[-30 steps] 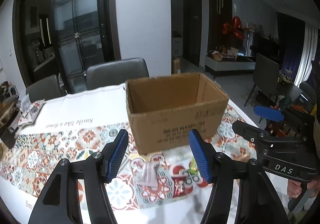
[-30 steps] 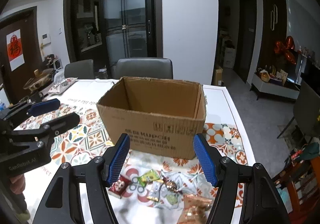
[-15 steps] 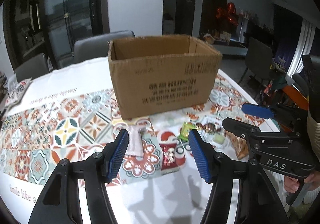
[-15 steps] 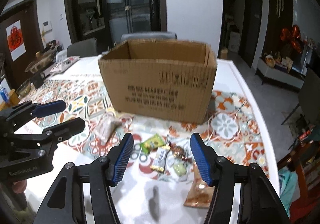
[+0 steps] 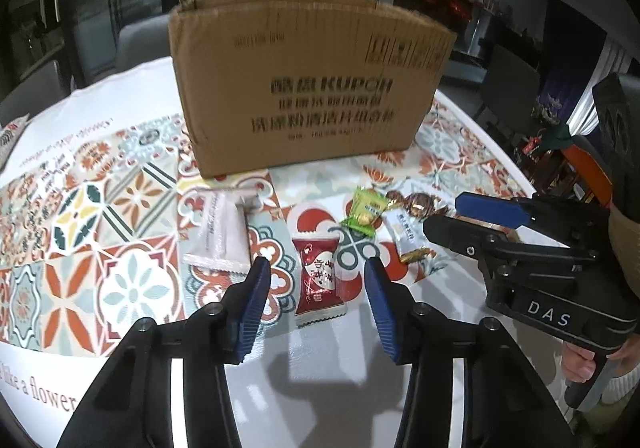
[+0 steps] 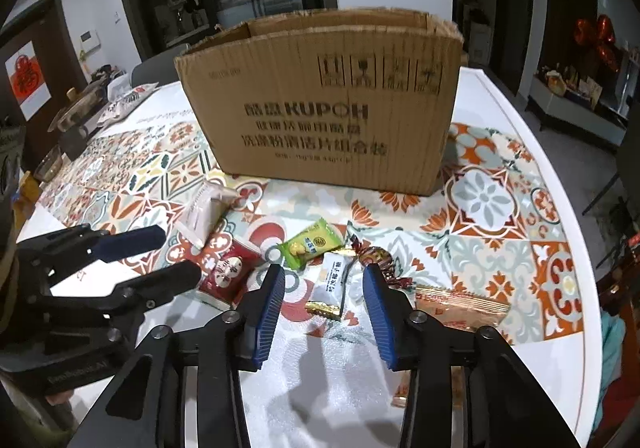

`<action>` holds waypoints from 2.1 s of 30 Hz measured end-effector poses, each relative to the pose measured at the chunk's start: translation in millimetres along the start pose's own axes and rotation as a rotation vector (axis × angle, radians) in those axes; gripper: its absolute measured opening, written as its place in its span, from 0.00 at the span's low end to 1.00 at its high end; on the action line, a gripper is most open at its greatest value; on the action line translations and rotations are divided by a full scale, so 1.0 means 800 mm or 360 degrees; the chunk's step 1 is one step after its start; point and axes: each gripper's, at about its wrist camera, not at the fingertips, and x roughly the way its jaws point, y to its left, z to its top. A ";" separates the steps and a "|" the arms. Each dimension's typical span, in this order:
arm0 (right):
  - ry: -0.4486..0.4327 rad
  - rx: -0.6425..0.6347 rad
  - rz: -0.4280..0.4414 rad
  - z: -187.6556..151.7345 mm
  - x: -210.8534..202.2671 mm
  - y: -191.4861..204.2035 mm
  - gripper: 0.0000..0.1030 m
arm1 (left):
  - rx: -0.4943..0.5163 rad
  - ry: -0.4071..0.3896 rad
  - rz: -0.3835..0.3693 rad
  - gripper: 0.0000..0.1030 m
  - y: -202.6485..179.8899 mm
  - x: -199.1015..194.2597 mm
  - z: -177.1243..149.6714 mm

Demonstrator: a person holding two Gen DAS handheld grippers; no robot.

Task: Organize snacks
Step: 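Move both tools back toward the remaining snacks on the table, then grasp the red packet with the left tool while the right tool grasps the gold-wrapped bar, then carry both snacks over the cardboard box and open both tools to drop them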

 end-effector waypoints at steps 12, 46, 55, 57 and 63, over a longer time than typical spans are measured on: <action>0.0112 -0.0009 0.0009 0.001 0.037 -0.002 0.34 | -0.0037 0.0114 -0.0031 0.41 0.003 0.047 0.003; 0.0075 -0.0039 -0.0061 0.012 0.029 0.012 0.20 | -0.0135 0.0022 -0.0049 0.21 0.007 0.010 0.004; -0.0060 -0.0002 -0.0035 0.024 -0.017 0.014 0.20 | -0.0109 -0.0107 -0.0047 0.21 0.000 -0.039 0.015; -0.0087 0.0005 -0.0025 0.028 -0.027 0.015 0.20 | -0.0099 -0.0141 -0.0044 0.21 0.000 -0.051 0.019; -0.0194 -0.0023 -0.0009 0.042 -0.059 0.023 0.20 | -0.0045 -0.0242 -0.0025 0.21 -0.009 -0.077 0.036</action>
